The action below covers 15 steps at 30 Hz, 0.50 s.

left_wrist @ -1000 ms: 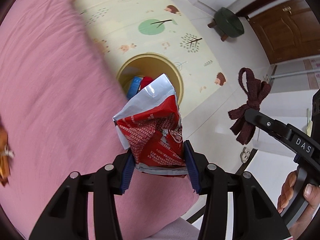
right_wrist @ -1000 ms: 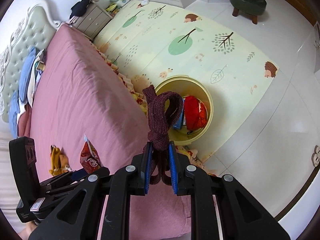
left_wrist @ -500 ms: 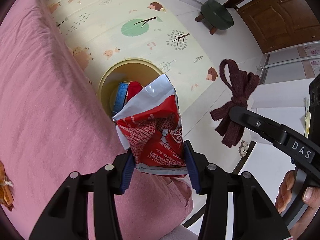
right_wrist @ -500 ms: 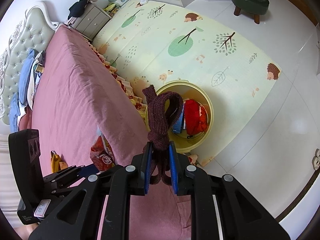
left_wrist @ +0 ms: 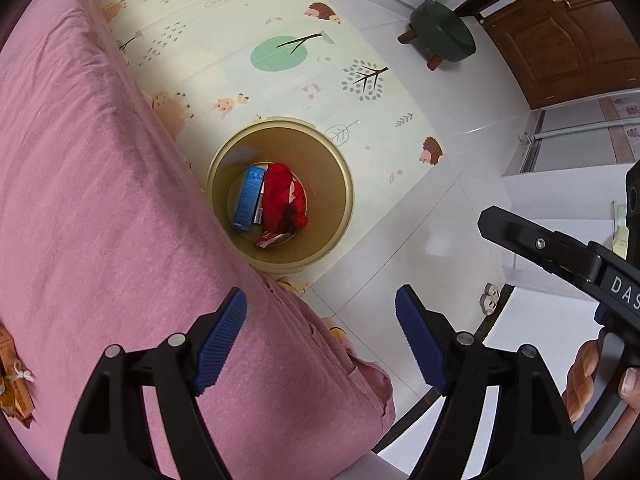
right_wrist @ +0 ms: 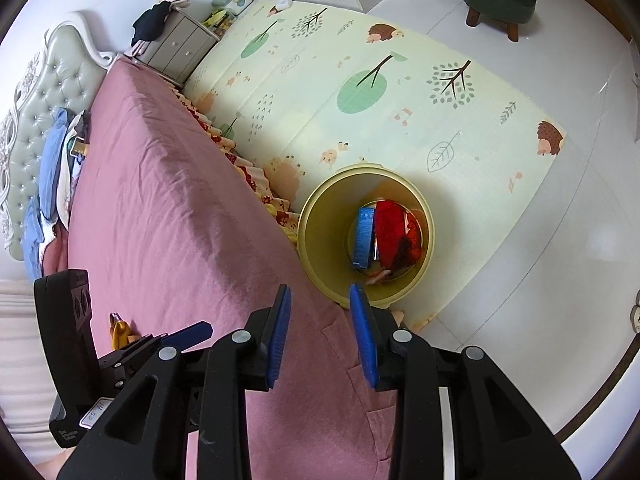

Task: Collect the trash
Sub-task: 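Move both tools back over the orange sock and yellow hat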

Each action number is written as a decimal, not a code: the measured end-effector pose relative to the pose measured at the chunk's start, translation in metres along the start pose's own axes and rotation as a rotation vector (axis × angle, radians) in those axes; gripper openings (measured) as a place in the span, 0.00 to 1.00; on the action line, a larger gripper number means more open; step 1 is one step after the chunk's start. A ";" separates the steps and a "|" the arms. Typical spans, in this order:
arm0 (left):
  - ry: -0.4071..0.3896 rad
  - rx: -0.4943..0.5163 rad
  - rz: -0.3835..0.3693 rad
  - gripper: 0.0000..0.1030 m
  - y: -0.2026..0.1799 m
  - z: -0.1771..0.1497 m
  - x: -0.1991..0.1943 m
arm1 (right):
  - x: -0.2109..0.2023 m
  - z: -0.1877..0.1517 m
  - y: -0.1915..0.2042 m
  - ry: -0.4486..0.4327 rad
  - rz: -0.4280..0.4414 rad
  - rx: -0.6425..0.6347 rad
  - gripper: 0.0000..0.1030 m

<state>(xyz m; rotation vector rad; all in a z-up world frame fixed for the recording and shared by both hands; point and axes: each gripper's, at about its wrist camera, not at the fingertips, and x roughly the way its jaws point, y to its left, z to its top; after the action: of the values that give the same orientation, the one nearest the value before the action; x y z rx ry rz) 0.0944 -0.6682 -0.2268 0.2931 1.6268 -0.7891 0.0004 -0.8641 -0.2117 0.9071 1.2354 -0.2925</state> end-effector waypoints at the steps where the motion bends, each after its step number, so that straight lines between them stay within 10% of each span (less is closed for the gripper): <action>1: -0.001 -0.005 0.001 0.74 0.001 -0.002 -0.001 | 0.000 -0.001 0.002 0.003 0.000 -0.003 0.30; 15: -0.051 -0.039 -0.011 0.74 0.016 -0.029 -0.030 | -0.007 -0.020 0.035 -0.007 0.001 -0.069 0.30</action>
<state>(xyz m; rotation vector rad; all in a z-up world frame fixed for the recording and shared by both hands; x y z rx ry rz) 0.0880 -0.6307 -0.2028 0.2349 1.5954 -0.7671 0.0067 -0.8292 -0.1914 0.8466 1.2319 -0.2507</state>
